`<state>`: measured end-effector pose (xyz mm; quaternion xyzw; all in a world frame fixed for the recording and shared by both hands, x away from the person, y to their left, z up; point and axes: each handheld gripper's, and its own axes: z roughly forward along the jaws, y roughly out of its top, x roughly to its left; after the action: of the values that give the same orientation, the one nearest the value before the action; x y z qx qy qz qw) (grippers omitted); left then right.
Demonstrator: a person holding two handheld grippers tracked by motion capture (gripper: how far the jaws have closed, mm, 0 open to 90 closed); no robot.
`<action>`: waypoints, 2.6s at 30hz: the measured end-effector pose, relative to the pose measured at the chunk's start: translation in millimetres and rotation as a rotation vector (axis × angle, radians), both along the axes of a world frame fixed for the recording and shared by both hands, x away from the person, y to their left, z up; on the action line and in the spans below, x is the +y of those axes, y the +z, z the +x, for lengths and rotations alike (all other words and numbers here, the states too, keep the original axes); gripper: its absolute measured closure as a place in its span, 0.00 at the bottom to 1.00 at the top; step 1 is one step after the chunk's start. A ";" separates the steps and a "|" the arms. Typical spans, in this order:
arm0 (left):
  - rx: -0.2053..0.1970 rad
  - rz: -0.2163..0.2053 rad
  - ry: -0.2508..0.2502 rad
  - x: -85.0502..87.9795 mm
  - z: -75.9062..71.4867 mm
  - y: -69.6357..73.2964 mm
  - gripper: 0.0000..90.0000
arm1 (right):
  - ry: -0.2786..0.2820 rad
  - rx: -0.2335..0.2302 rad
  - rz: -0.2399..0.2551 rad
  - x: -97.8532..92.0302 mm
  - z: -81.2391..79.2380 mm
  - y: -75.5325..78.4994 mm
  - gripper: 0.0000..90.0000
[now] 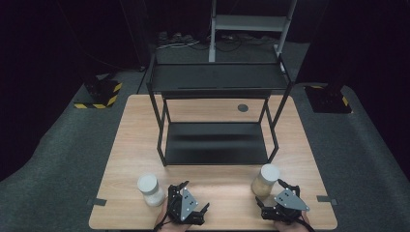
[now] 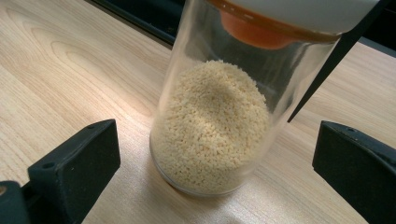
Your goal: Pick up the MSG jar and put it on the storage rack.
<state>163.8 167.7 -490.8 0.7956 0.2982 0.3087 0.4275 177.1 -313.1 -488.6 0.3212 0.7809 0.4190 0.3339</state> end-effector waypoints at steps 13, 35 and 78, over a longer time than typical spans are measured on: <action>0.024 -0.018 0.012 2.3 3.2 1.8 0.01 | -0.005 0.012 -0.003 1.0 1.6 1.6 0.00; -0.024 -0.107 -0.033 16.2 -4.8 14.9 0.01 | -0.005 0.015 0.008 -0.8 2.3 1.4 0.00; -0.146 -0.264 0.044 75.7 -36.4 57.2 0.01 | 0.005 0.013 -0.009 0.7 2.4 2.0 0.00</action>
<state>127.5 243.4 -433.6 0.7012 0.3216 0.3329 0.5423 179.5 -312.4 -486.6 0.3207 0.7857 0.4141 0.3292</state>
